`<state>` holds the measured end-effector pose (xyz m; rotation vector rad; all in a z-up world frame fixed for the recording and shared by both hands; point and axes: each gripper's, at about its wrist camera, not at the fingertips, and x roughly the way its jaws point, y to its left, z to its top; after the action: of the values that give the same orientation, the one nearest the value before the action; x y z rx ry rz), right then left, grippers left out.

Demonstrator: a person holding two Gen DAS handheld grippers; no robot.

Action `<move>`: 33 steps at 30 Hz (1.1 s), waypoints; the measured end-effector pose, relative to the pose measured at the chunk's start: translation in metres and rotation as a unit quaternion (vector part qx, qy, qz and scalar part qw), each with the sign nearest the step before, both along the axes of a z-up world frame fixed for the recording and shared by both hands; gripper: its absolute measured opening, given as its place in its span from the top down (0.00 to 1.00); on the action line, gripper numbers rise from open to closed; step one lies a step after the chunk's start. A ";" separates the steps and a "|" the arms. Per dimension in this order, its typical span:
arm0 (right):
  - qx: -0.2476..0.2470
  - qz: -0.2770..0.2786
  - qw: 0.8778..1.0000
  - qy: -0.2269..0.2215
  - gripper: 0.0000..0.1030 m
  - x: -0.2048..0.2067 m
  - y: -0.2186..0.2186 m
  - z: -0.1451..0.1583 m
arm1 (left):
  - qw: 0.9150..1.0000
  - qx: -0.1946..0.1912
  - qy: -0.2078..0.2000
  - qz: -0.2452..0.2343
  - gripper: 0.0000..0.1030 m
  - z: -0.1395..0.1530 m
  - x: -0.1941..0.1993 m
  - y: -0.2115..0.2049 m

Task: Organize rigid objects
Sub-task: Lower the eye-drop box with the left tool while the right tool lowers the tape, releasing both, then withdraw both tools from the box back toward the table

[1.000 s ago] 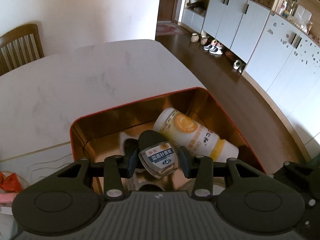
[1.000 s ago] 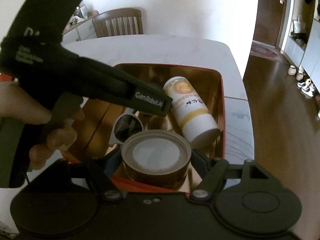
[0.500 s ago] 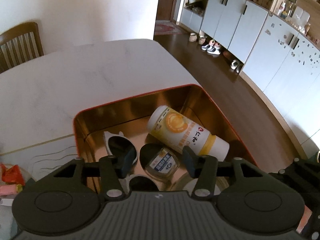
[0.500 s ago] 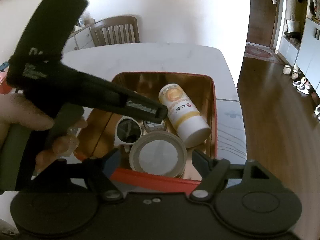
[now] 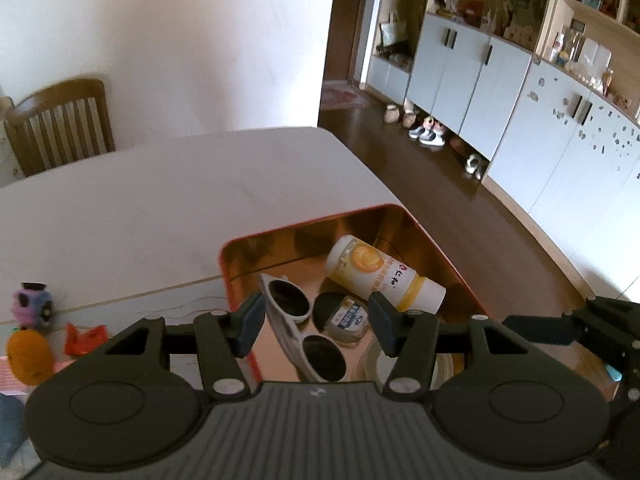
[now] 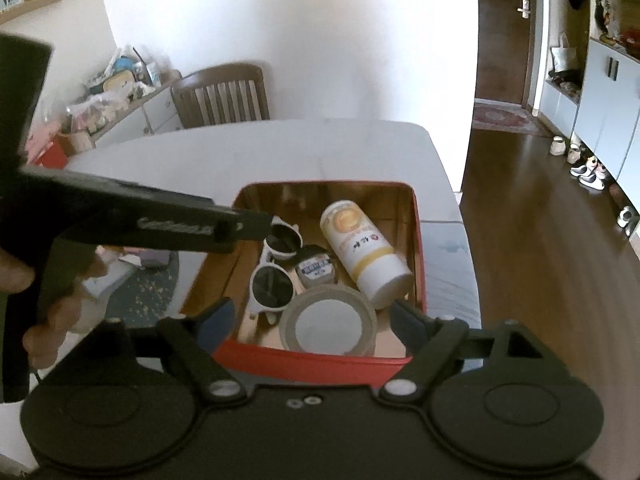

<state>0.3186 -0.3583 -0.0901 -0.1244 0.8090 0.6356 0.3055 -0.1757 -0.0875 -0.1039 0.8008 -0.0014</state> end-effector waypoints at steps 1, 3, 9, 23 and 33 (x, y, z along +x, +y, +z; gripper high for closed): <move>0.004 -0.001 1.000 -0.001 0.16 -0.002 0.000 0.002 | 1.000 -0.001 -0.002 0.001 0.46 0.003 -0.003 0.002; 0.012 -0.004 1.000 -0.005 0.14 -0.006 0.000 0.007 | 1.000 -0.004 -0.009 0.004 0.46 0.009 -0.012 0.006; 0.040 -0.016 0.999 -0.016 0.07 -0.015 -0.001 0.017 | 0.999 -0.010 -0.031 0.010 0.36 0.024 -0.038 0.023; 0.066 -0.030 0.997 -0.033 0.00 -0.046 0.030 0.035 | 0.997 -0.001 -0.069 0.041 0.23 0.045 -0.095 0.074; 0.064 -0.013 0.997 -0.038 0.00 -0.074 0.079 0.038 | 0.996 -0.007 -0.072 0.060 0.21 0.041 -0.133 0.126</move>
<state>0.2444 -0.2797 -0.0519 -0.0204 0.6937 0.6530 0.1727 -0.0499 -0.0465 -0.1644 0.6500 0.0986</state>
